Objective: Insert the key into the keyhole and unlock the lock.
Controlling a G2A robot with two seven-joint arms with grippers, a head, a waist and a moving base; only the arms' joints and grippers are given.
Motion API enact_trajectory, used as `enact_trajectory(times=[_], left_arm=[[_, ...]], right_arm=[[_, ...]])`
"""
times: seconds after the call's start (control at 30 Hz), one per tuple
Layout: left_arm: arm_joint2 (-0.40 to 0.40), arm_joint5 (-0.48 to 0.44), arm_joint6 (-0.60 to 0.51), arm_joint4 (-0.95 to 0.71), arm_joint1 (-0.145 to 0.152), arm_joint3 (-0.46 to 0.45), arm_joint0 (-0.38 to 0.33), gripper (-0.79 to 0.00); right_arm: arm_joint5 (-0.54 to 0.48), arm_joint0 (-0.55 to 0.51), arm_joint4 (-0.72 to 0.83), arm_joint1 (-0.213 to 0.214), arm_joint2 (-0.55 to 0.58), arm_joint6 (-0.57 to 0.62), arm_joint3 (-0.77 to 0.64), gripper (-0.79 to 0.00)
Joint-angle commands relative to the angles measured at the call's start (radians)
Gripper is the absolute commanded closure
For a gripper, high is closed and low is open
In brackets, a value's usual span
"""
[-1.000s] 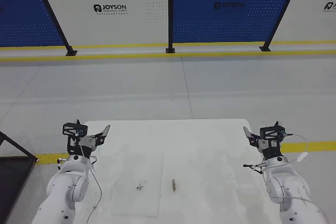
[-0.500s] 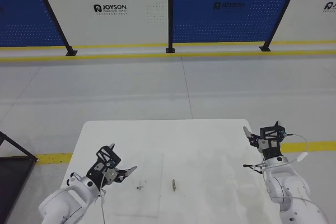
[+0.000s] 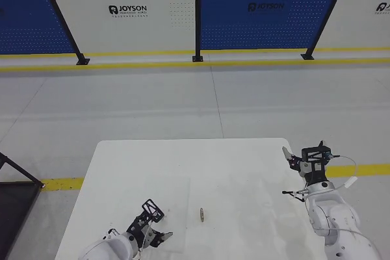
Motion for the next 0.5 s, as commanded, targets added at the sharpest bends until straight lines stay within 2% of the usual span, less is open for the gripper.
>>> enact_trajectory(times=[0.0,0.03,0.07,0.17,0.23,0.47], left_arm=[[0.021,0.028,-0.018,0.014,-0.002,0.021,-0.025,-0.727],[0.032,0.039,-0.020,0.017,-0.004,0.031,-0.034,-0.683],[0.042,0.047,-0.023,0.018,-0.005,0.040,-0.043,-0.582],[0.064,0.072,-0.037,0.040,-0.007,0.057,-0.067,-0.434],[0.080,0.086,-0.045,0.058,-0.008,0.065,-0.076,-0.391],[0.117,0.130,-0.052,0.119,-0.011,0.094,-0.099,-0.388]], right_arm=[[0.000,0.000,0.000,0.000,0.000,0.000,0.000,-0.785],[0.000,0.000,0.000,0.000,0.000,0.000,0.000,-0.785],[0.000,0.000,0.000,0.000,0.000,0.000,0.000,-0.785],[0.000,0.000,0.000,0.000,0.000,0.000,0.000,-0.785],[0.000,0.000,0.000,0.000,0.000,0.000,0.000,-0.785],[0.000,0.000,0.000,0.000,0.000,0.000,0.000,-0.785]])
